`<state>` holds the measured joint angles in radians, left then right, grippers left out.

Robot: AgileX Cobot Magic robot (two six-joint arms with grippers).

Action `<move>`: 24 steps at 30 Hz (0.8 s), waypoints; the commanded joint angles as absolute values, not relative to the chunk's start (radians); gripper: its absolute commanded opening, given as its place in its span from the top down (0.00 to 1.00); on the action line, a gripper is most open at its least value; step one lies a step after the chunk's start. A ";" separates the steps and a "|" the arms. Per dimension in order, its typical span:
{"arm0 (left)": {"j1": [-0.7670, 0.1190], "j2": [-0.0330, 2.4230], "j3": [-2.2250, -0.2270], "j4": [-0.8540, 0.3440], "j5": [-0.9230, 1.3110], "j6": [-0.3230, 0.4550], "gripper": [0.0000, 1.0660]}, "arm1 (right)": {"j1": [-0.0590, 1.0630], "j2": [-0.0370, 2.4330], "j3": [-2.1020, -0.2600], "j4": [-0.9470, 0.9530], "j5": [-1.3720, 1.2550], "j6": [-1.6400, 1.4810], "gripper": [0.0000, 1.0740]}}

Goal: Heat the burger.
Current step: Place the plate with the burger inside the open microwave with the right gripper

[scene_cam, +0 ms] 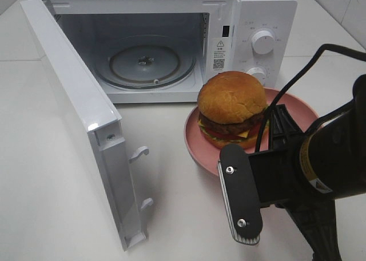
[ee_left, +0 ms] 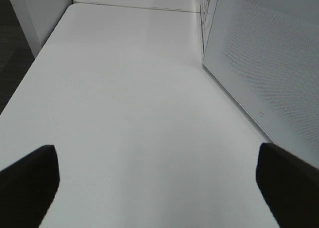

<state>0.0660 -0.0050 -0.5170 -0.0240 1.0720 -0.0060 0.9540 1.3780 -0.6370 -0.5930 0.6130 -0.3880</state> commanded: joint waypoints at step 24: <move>0.068 -0.017 -0.515 -0.029 1.071 -0.009 0.06 | 0.732 1.370 -0.637 -0.493 0.167 -0.959 0.98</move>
